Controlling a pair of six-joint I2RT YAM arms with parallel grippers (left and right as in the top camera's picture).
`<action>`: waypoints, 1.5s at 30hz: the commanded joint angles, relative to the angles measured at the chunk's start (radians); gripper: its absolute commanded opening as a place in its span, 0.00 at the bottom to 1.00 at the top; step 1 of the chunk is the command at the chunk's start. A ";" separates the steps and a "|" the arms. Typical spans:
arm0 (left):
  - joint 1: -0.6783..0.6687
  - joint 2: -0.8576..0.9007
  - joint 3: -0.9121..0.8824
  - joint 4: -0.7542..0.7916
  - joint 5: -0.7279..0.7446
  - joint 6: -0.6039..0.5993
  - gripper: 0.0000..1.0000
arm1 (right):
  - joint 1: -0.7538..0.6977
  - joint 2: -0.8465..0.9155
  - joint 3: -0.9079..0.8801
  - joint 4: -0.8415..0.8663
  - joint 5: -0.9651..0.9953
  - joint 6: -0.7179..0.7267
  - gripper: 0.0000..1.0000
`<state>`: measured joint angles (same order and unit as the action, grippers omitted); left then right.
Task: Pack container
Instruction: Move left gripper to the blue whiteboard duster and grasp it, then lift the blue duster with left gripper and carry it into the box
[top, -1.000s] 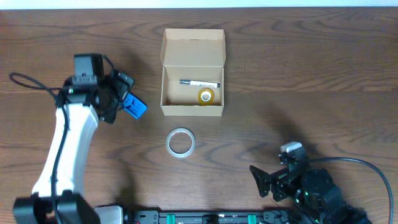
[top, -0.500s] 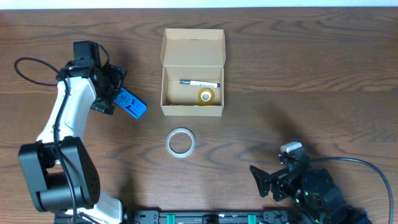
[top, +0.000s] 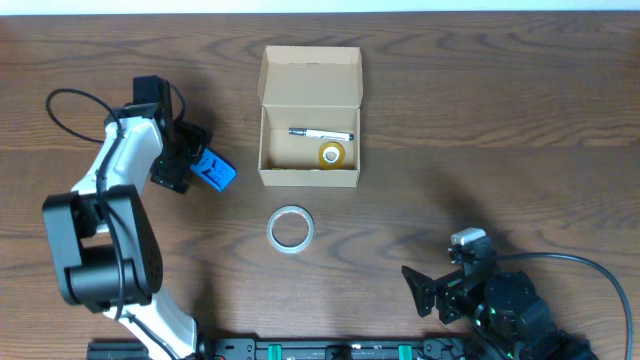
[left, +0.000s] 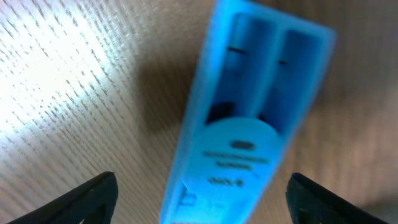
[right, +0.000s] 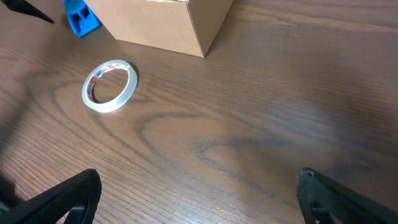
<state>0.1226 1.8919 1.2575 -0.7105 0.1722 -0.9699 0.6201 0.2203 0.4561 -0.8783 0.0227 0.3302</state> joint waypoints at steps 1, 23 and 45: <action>0.002 0.024 0.017 -0.007 -0.019 0.006 0.87 | -0.003 -0.005 0.001 -0.002 0.007 0.014 0.99; 0.000 0.050 0.017 0.032 0.019 0.106 0.90 | -0.003 -0.005 0.001 -0.002 0.007 0.013 0.99; -0.032 0.092 0.017 0.039 -0.021 0.072 0.85 | -0.003 -0.005 0.001 -0.002 0.007 0.013 0.99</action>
<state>0.0906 1.9400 1.2575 -0.6586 0.1753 -0.8909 0.6201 0.2203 0.4561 -0.8783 0.0227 0.3302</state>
